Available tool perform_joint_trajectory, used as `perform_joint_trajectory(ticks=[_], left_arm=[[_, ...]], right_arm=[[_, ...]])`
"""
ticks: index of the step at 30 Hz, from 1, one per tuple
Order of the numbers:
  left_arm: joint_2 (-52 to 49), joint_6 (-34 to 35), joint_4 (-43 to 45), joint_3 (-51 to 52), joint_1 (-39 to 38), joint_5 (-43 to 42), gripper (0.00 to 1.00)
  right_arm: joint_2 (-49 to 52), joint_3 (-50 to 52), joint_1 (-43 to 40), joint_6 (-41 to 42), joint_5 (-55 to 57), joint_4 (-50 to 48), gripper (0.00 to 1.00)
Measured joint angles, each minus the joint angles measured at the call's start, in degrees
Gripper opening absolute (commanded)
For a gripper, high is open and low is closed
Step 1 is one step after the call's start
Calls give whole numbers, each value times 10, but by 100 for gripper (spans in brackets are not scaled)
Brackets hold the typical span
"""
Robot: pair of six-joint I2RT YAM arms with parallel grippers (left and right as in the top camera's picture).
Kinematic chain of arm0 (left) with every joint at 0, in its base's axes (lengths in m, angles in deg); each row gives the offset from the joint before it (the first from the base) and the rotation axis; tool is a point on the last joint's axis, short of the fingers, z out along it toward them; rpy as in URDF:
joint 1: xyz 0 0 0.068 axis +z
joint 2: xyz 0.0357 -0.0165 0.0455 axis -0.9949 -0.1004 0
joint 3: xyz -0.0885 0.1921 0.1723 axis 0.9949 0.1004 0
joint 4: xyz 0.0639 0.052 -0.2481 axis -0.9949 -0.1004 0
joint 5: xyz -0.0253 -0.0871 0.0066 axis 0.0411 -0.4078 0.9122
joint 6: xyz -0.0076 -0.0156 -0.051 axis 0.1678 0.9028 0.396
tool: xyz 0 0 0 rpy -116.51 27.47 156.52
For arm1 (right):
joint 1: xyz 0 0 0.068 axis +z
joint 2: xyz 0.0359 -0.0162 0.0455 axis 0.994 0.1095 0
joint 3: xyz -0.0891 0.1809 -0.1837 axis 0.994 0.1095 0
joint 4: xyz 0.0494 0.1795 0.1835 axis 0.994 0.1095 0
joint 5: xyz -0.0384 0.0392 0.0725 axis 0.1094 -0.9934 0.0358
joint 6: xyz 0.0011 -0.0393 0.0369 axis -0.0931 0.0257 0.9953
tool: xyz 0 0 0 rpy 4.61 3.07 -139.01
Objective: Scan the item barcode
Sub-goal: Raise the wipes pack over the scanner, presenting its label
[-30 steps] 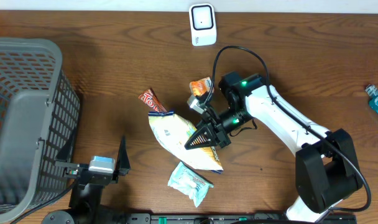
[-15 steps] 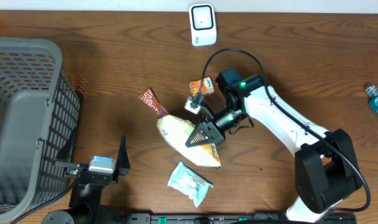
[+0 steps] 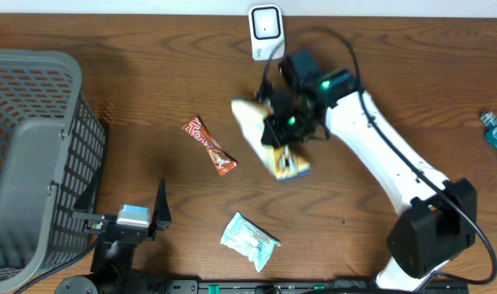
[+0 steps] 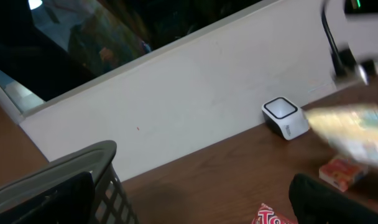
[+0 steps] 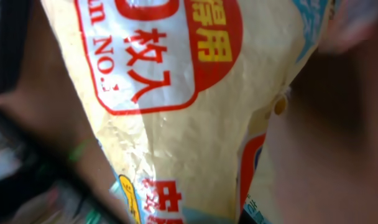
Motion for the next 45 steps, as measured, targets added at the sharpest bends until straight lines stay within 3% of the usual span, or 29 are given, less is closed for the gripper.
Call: perform_joint_trajectory(ticks=[6,12,17,31,45], left_arm=[[0,0,0,0,0,0,100],[0,0,0,0,0,0,100],[0,0,0,0,0,0,100],[0,0,0,0,0,0,100],[0,0,0,0,0,0,100]], right_arm=[[0,-47,-2,17,190,-45,1],[39,-54,-16,8,279,-128,1],[104,-100,-35,-5,302,-158,1],[343,-382,-56,-22,333,-169,1],[396,-410,-56,-28,366,-158,1]])
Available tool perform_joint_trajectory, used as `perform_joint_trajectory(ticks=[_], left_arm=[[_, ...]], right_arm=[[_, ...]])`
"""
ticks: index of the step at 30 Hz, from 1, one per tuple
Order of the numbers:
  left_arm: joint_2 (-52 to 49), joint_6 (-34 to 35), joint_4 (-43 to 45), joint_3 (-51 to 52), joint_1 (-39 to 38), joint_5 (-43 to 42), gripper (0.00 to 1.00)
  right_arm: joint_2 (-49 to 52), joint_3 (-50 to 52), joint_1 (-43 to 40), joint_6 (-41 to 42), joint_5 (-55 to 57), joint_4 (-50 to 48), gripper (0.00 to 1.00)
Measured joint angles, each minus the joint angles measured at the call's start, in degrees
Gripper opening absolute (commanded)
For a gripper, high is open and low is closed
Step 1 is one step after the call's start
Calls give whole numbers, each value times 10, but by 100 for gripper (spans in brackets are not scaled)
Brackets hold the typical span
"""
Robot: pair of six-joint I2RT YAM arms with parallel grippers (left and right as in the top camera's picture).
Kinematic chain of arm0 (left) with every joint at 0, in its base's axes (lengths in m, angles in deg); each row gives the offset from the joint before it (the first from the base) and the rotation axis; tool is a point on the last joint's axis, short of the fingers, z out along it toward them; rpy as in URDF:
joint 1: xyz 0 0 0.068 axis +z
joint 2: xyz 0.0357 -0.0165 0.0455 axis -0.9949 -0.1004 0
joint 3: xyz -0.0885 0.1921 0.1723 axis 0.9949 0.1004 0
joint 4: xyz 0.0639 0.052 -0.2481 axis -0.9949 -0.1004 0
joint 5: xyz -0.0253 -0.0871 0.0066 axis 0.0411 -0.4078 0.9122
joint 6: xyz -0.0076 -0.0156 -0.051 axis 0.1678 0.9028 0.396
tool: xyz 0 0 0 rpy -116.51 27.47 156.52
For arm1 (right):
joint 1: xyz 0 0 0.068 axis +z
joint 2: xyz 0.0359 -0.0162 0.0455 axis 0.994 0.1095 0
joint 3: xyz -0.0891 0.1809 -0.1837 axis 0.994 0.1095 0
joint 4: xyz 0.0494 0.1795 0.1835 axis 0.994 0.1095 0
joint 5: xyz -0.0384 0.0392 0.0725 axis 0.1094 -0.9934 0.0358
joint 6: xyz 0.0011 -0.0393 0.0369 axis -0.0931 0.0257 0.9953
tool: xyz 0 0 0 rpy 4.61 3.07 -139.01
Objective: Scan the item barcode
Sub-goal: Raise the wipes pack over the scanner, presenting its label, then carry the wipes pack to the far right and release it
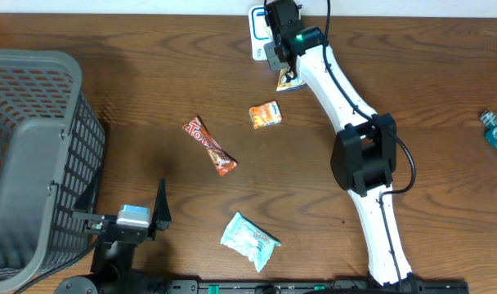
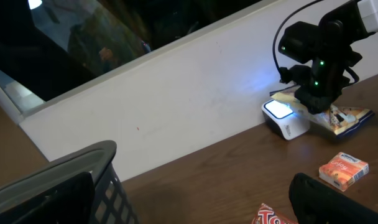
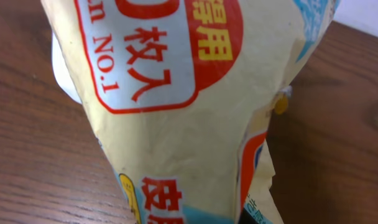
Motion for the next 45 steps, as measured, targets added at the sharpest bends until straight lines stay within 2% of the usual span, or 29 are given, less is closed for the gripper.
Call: perform_joint_trajectory(ticks=[3,8,14,18,24,32,36,37,38,39,40,45], left_arm=[[0,0,0,0,0,0,100],[0,0,0,0,0,0,100],[0,0,0,0,0,0,100],[0,0,0,0,0,0,100],[0,0,-5,0,0,0,100],[0,0,-14,0,0,0,100],[0,0,-22,0,0,0,100],[0,0,-24,0,0,0,100],[0,0,-25,0,0,0,100],[0,0,-27,0,0,0,100],[0,0,-27,0,0,0,100],[0,0,-28,0,0,0,100]], right_arm=[[0,-4,-1,2,7,33,1],[0,-49,-3,31,33,155,1],[-3,-107,-30,118,120,324,1],[-4,-106,-81,173,184,386,1],[-5,-46,-205,198,240,393,1],[-5,79,-376,192,257,294,1],[-5,109,-441,174,234,271,2],[-5,109,-454,171,223,271,11],[-5,109,-465,170,209,271,25],[-6,109,-476,166,195,272,52],[-6,109,-487,164,176,273,99],[-11,100,-514,161,116,294,99]])
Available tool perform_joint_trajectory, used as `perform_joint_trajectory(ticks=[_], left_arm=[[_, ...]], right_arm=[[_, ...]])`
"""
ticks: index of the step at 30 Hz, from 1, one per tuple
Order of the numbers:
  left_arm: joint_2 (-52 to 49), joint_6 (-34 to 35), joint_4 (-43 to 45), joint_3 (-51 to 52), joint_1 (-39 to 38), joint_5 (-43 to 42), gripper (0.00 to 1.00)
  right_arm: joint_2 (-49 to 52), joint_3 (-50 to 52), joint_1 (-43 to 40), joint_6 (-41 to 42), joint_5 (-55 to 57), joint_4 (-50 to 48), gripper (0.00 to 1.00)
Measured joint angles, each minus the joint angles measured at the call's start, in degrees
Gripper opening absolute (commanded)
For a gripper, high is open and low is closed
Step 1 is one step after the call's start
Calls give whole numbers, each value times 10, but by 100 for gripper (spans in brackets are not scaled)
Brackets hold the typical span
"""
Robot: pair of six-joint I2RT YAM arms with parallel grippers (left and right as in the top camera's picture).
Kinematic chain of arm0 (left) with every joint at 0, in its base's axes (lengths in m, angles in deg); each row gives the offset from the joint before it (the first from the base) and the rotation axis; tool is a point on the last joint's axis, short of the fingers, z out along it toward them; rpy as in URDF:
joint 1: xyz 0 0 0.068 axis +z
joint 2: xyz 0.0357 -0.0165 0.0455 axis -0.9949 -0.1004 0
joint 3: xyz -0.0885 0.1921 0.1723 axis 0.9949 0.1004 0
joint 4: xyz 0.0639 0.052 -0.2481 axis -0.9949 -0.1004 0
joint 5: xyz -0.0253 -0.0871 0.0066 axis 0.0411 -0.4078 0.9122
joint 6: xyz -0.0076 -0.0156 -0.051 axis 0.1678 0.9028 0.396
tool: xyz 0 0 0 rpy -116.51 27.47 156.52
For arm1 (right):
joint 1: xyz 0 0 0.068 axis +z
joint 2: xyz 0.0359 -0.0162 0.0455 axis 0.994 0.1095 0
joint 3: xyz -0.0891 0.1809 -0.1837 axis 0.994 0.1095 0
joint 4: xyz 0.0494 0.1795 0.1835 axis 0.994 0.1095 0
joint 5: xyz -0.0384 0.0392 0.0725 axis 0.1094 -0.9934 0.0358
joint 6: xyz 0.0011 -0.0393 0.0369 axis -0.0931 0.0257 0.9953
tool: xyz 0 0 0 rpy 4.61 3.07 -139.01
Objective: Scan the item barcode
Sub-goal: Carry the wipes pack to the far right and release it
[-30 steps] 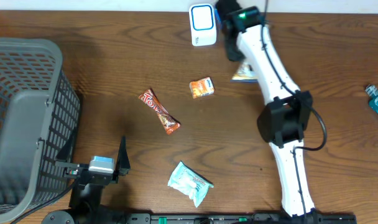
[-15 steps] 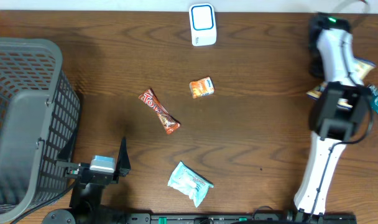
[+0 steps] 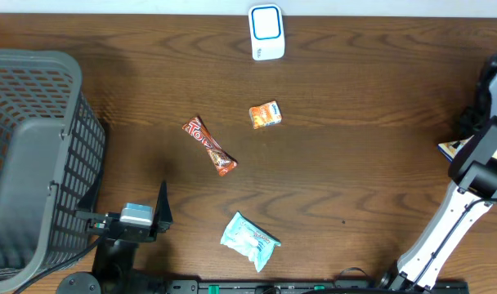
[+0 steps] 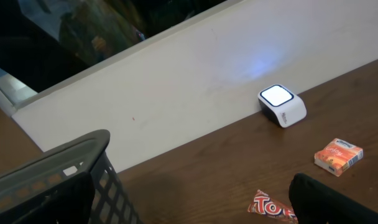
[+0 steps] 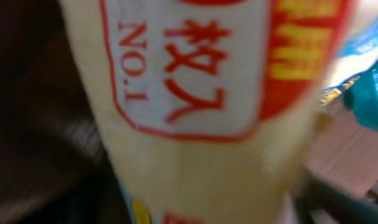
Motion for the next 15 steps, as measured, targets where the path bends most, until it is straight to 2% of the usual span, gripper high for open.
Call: perform_joint_trajectory(ticks=[7,15], left_arm=[[0,0,0,0,0,0,100],[0,0,11,0,0,0,100]], right_arm=[[-89,-12,15,-1,-81,-5,99],[-244,-33,114,3,-286,-10,99]])
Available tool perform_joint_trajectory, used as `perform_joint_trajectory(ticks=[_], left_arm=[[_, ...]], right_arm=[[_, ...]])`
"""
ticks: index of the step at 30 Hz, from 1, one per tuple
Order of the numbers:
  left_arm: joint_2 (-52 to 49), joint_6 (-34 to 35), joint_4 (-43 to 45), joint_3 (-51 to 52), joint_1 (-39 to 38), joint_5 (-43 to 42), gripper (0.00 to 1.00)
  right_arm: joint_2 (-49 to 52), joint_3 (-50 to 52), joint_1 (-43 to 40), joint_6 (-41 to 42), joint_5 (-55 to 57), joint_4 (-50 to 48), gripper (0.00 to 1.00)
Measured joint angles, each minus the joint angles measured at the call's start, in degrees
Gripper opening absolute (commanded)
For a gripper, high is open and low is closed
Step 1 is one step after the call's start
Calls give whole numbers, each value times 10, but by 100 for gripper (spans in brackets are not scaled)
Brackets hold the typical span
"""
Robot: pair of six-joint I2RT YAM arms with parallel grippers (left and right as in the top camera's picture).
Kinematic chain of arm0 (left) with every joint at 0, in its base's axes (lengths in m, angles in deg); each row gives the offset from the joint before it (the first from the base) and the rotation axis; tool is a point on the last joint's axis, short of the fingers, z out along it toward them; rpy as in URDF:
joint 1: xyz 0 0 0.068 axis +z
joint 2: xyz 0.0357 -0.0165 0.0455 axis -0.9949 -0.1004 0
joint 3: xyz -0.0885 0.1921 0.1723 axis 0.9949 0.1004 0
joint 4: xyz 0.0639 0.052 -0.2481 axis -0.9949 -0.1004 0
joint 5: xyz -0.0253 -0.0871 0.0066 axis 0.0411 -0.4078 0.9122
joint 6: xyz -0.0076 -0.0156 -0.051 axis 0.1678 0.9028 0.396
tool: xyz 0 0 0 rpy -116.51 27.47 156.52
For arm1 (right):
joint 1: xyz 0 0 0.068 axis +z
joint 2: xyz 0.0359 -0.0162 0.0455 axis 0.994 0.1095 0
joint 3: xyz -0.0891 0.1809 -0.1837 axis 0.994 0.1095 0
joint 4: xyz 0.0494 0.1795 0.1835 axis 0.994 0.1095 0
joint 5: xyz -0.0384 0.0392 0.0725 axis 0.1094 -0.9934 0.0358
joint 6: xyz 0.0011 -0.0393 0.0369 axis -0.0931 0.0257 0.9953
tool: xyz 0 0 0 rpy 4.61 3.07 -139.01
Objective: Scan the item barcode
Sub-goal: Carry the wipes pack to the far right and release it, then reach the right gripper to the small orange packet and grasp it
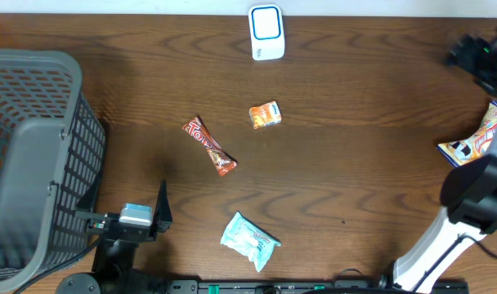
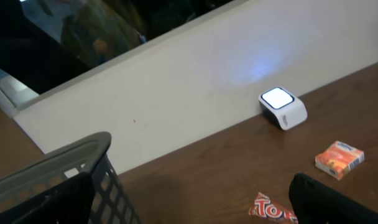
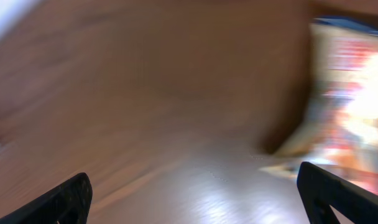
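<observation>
The yellow snack bag (image 1: 474,142) with red print lies flat on the table at the far right edge; the right wrist view shows it blurred at upper right (image 3: 354,81). My right gripper (image 3: 204,199) is open with nothing between its fingers, and it sits in the far right corner (image 1: 477,55), beyond the bag. The white scanner (image 1: 266,31) stands at the back edge, its window lit (image 2: 277,97). My left gripper (image 1: 122,204) rests open near the front left.
A grey mesh basket (image 1: 36,155) fills the left side. An orange packet (image 1: 265,115), a red candy bar (image 1: 209,146) and a pale blue packet (image 1: 248,240) lie on the wood. The right arm's base (image 1: 469,204) stands at the right edge.
The right gripper has opened and let go of the yellow bag, which now lies on the table at the right edge. The gripper has moved back toward the far right corner.
The right gripper first held the yellow bag above the middle of the table. Then it held the bag against the lit scanner at the back. Then it was at the right edge, still shut on the bag. Now the bag lies there, released.
</observation>
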Motion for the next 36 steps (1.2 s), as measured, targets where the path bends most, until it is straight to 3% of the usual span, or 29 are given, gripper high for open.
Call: perform_joint_trajectory(ticks=[5,12,17,20,26,36], left_arm=[[0,0,6,0,0,0,100],[0,0,6,0,0,0,100],[0,0,6,0,0,0,100],[0,0,6,0,0,0,100],[0,0,6,0,0,0,100],[0,0,6,0,0,0,100]], right_arm=[[0,1,115,-25,-97,-19,99],[66,12,275,-252,-238,-25,99],[127,13,348,-335,-253,-61,97],[162,13,367,-356,-255,-75,88],[230,17,366,-365,-254,-83,83],[241,17,347,-358,-254,-83,74]])
